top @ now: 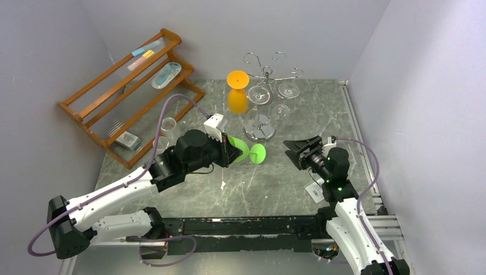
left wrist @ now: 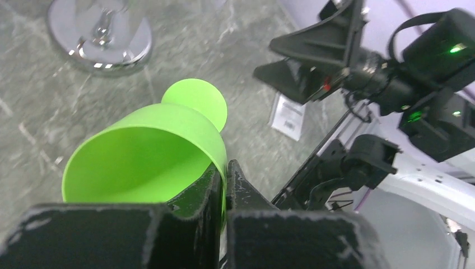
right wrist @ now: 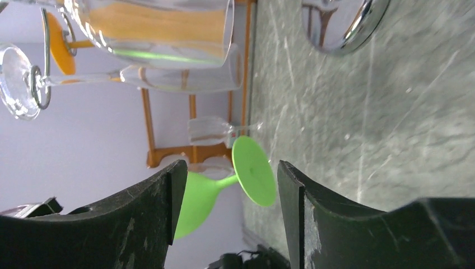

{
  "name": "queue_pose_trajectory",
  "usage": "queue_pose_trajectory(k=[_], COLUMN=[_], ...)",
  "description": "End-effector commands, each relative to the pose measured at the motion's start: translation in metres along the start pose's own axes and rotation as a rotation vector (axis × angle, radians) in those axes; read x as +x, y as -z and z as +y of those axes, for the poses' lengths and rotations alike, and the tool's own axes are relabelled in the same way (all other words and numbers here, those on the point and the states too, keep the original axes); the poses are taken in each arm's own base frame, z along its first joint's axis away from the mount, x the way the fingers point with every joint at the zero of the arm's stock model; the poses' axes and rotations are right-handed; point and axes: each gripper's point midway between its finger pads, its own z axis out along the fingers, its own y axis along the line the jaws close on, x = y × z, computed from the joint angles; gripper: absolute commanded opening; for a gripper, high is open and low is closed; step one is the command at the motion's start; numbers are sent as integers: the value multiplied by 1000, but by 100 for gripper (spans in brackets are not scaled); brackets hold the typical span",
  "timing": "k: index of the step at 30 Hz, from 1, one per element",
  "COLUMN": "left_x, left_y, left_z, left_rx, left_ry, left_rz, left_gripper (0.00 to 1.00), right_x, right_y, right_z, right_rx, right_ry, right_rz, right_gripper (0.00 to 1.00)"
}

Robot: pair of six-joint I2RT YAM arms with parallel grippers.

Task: Place the wine glass upside down on the wine glass rack

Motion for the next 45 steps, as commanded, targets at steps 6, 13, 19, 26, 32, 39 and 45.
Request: queue_pose_trajectory(k=[6, 13, 19, 26, 32, 39, 45], left_x=[-29, -25, -23, -23, -25, -10, 0], left_y=[2, 6, 6, 1, 0, -4, -10], left_z=[-48, -45, -40, -43, -44, -58, -75], left_rx=[165, 134, 111, 119, 117, 164, 184], left_ry=[-1, -16, -15, -21, -18, -2, -36], left_rz=[-246, -322, -351, -417, -456, -431, -438], left_gripper=[5, 5, 5, 5, 5, 5, 5], right_x=[54, 66, 62, 67, 58, 53, 52], right_y=[0, 1, 2, 7, 15, 13, 12], right_z=[26, 18, 15, 11, 8, 49, 50], right_rx=[39, 112, 148, 210, 201, 62, 73], right_ry=[-191, -194, -172, -221, -287, -398, -460], right_rz=[185, 179, 156, 158, 89, 103, 100], right_gripper=[62, 59, 69, 76, 80, 73, 58])
